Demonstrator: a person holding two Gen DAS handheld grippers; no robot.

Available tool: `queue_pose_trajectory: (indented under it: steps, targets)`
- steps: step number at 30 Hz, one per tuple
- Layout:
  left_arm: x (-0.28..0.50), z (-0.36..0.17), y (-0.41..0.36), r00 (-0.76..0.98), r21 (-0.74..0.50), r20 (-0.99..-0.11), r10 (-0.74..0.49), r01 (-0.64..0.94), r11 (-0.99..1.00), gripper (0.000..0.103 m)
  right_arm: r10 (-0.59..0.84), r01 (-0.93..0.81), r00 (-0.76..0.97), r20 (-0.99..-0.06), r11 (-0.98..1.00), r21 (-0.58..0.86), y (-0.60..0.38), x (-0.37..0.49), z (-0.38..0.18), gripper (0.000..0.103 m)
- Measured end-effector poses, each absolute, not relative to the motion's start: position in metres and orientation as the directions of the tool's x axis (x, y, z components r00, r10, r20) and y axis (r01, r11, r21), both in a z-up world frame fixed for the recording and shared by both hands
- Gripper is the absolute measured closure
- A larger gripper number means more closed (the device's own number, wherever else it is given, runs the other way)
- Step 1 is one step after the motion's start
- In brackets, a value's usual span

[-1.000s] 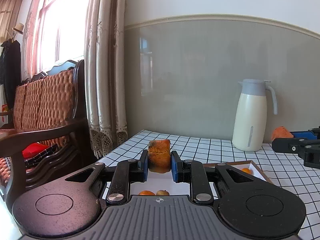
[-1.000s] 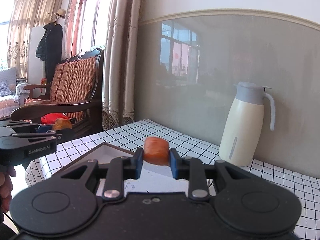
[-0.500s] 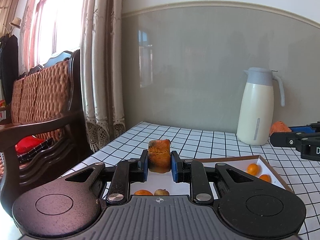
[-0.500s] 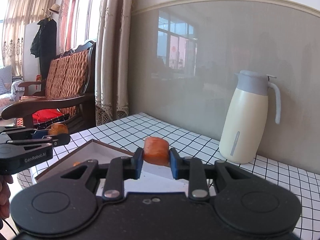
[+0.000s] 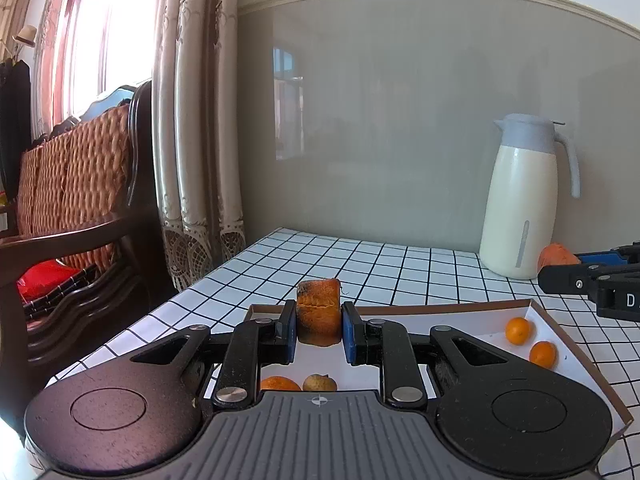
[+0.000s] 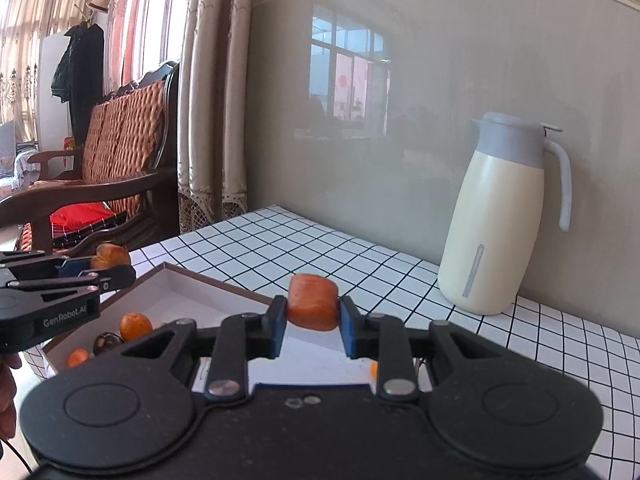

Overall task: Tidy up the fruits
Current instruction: 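Carry the carrot chunk in each tool over the box, then open the left tool dropping its carrot chunk while the right tool releases its chunk into the box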

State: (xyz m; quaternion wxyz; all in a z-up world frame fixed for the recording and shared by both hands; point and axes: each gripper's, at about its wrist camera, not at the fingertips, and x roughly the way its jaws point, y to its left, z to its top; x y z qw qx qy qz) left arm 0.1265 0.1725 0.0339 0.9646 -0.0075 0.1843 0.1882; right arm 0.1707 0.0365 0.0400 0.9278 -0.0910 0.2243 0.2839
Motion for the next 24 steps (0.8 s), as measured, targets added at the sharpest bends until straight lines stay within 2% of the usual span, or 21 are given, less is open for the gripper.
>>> queue_pose_trajectory:
  steps: [24]
  targets:
    - [0.168,0.007,0.188,0.820,0.056,-0.442,0.363,-0.379,0.924,0.080,0.464,-0.561,0.705,-0.537,0.827,-0.022,0.050,0.210,0.014,0.084]
